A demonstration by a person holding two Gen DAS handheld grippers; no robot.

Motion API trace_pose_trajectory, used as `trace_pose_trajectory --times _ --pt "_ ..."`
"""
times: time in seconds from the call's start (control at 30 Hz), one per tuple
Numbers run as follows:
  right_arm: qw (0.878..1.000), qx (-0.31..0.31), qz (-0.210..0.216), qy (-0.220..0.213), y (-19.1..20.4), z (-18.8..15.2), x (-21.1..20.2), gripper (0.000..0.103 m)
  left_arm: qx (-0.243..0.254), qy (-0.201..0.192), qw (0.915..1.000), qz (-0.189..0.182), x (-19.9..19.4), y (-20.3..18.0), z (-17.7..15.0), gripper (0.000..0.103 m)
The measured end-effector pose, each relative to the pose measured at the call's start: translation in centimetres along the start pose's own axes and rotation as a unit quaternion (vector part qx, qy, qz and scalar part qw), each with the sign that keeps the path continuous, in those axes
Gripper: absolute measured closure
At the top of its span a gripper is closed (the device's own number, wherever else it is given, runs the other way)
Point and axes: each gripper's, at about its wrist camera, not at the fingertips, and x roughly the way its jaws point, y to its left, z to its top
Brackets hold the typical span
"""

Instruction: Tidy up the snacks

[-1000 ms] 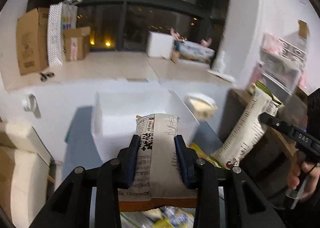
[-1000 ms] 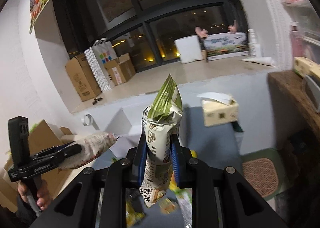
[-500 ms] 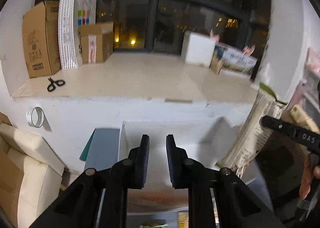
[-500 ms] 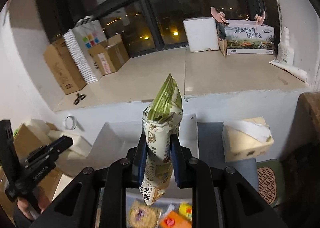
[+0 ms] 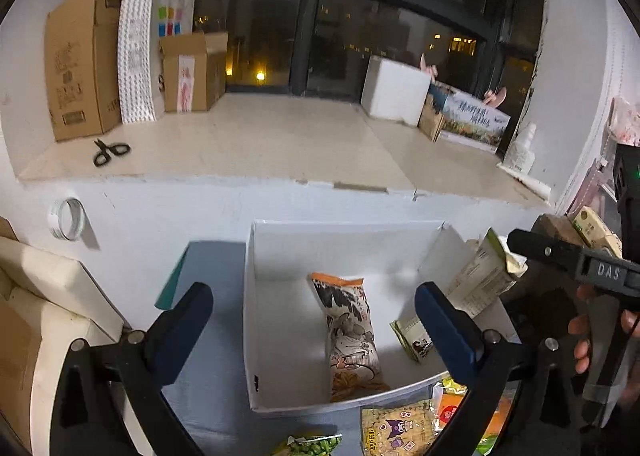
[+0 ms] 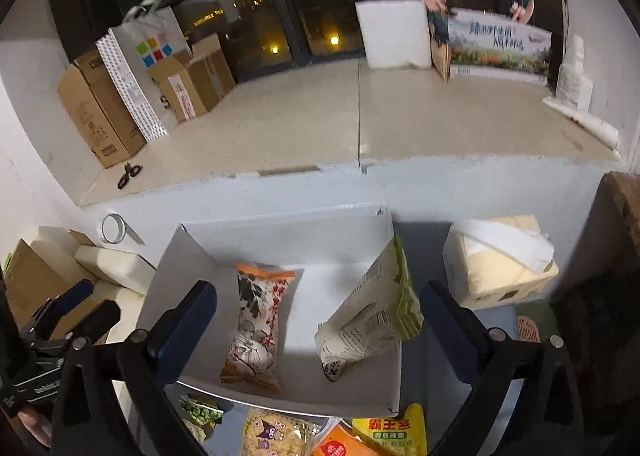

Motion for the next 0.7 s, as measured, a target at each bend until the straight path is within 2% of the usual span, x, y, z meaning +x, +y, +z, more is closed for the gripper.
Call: trace_pose_trajectory --times 0.13,0.2,0.3,0.4,0.5,0.53,0.6,0.7 --pt "0.999 0.004 0.018 -0.030 0.2 0.3 -2.7 0.000 0.010 -0.044 0.9989 -0.011 -4.2 -0.3 -0.9 0.000" --pt "0.997 0.004 0.040 -0.059 -0.2 -0.1 -4.9 0.000 0.010 -0.064 0.9977 -0.021 -6.4 -0.3 -2.1 0.000" --pt "0.990 -0.014 0.062 -0.122 -1.0 -2.4 -9.3 0.000 0.019 -0.089 0.9957 -0.013 -9.8 -0.5 -4.4 0.000" --pt "0.985 -0.023 0.079 -0.150 -1.7 -5.6 -12.6 0.000 0.058 -0.065 0.9958 -0.028 -12.2 -1.1 -6.9 0.000" --pt "0.984 -0.033 0.100 -0.144 -1.9 -9.4 -14.8 0.000 0.067 -0.053 0.9957 -0.037 -14.1 -1.4 -9.6 0.000" --pt "0.985 -0.038 0.107 -0.132 -1.8 -10.9 -15.2 0.000 0.066 -0.050 0.9957 -0.042 -14.5 -1.4 -10.4 0.000" --pt "0.989 -0.061 0.112 -0.079 -1.0 -14.6 -15.1 0.000 0.058 -0.038 0.9962 -0.053 -15.0 -1.3 -12.4 0.000" --pt "0.989 -0.066 0.119 -0.052 -0.5 -19.1 -14.2 0.000 0.041 -0.024 0.9983 -0.034 -15.3 -1.1 -14.4 0.000"
